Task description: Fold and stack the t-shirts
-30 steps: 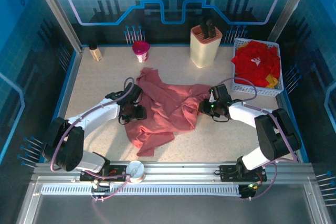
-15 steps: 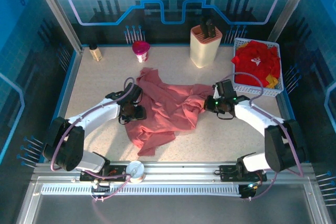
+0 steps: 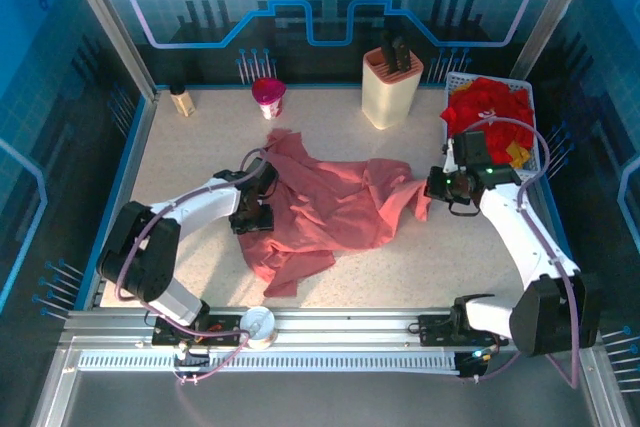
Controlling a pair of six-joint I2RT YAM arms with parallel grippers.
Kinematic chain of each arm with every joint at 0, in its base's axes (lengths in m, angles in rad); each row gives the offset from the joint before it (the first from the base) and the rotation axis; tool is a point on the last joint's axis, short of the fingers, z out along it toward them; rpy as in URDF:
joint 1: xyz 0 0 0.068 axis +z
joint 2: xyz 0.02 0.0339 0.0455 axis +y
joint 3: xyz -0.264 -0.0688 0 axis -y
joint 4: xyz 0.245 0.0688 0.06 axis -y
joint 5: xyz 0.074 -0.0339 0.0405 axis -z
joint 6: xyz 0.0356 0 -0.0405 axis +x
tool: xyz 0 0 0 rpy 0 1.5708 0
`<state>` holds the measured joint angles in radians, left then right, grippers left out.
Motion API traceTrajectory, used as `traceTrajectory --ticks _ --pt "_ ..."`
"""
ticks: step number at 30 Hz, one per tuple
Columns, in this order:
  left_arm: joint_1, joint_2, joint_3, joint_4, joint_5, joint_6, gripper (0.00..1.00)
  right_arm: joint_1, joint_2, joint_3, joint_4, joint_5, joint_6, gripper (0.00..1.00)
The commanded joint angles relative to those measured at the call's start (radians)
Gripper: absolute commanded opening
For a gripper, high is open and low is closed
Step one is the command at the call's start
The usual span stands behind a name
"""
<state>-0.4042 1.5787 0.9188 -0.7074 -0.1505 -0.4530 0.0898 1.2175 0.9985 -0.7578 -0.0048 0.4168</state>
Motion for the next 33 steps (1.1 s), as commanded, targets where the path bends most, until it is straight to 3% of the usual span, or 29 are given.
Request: traceTrajectory --ticks 1,7,11,16,21,22,25,27,29,33 --pt "0.010 0.027 0.039 -0.050 -0.030 0.035 0.50 -0.019 -0.036 0.046 -0.122 0.101 -0.060 0.00" --pt "0.012 0.046 0.063 -0.065 -0.041 0.054 0.50 -0.022 -0.013 0.083 -0.202 0.161 -0.097 0.00" --pt "0.019 0.056 0.082 -0.091 -0.060 0.059 0.50 -0.024 -0.020 0.060 -0.210 0.273 -0.053 0.00" --pt "0.023 0.023 0.104 -0.139 -0.038 0.053 0.50 -0.031 -0.187 -0.091 -0.078 0.191 0.023 0.00" --pt "0.021 -0.073 0.100 -0.218 0.046 0.025 0.50 -0.040 -0.255 -0.177 -0.090 0.287 0.077 0.02" --pt "0.019 -0.091 0.092 -0.228 0.066 0.020 0.51 -0.042 -0.258 -0.186 -0.074 0.266 0.075 0.10" --pt "0.007 -0.144 0.071 -0.269 0.119 -0.005 0.50 -0.042 -0.233 -0.197 -0.040 0.201 0.090 0.50" --pt "-0.014 -0.166 0.055 -0.301 0.145 -0.029 0.51 -0.042 -0.197 -0.199 -0.005 0.130 0.080 0.66" --pt "-0.035 -0.187 0.026 -0.301 0.154 -0.067 0.51 -0.042 -0.167 -0.200 0.022 0.086 0.079 0.76" --pt "-0.048 -0.218 -0.072 -0.213 0.199 -0.148 0.51 -0.030 -0.156 -0.212 0.080 0.036 0.068 0.84"
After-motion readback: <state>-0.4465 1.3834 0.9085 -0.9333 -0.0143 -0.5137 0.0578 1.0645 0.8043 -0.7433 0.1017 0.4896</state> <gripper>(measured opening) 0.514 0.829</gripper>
